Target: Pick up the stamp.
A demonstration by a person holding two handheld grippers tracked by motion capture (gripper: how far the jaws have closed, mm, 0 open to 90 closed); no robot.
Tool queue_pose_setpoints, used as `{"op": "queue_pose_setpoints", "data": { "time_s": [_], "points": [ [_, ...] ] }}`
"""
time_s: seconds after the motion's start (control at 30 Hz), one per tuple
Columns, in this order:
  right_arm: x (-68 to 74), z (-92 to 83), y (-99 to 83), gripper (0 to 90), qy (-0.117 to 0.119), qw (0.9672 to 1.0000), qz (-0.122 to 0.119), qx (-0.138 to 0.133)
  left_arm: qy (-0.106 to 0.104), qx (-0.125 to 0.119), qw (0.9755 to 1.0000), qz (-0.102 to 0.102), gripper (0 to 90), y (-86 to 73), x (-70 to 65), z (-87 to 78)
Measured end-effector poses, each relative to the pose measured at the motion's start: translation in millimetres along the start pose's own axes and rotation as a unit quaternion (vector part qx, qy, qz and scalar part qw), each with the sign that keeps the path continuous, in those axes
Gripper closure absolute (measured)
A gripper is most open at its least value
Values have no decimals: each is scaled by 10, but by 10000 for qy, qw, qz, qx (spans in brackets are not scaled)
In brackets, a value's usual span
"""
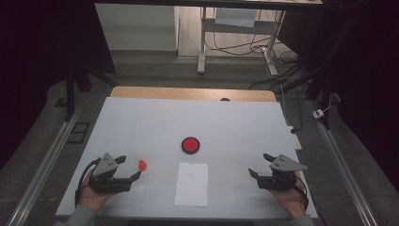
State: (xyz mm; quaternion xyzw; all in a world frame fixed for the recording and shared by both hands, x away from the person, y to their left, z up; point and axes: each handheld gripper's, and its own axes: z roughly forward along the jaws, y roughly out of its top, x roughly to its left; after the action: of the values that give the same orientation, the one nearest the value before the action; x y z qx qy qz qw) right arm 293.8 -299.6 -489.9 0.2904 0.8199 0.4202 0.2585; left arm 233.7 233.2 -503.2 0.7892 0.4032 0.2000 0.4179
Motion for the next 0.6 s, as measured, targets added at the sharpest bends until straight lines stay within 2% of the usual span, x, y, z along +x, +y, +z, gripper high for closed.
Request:
{"op": "queue_pose_setpoints", "data": {
  "time_s": [0.37, 0.6],
  "points": [
    [14, 14, -2, 209, -5, 10000, -17, 35, 44, 195, 9997, 116, 200, 88, 22, 71],
    [29, 22, 11, 211, 20, 10000, -52, 36, 63, 287, 9995, 115, 200, 163, 61, 127]
  ]
}}
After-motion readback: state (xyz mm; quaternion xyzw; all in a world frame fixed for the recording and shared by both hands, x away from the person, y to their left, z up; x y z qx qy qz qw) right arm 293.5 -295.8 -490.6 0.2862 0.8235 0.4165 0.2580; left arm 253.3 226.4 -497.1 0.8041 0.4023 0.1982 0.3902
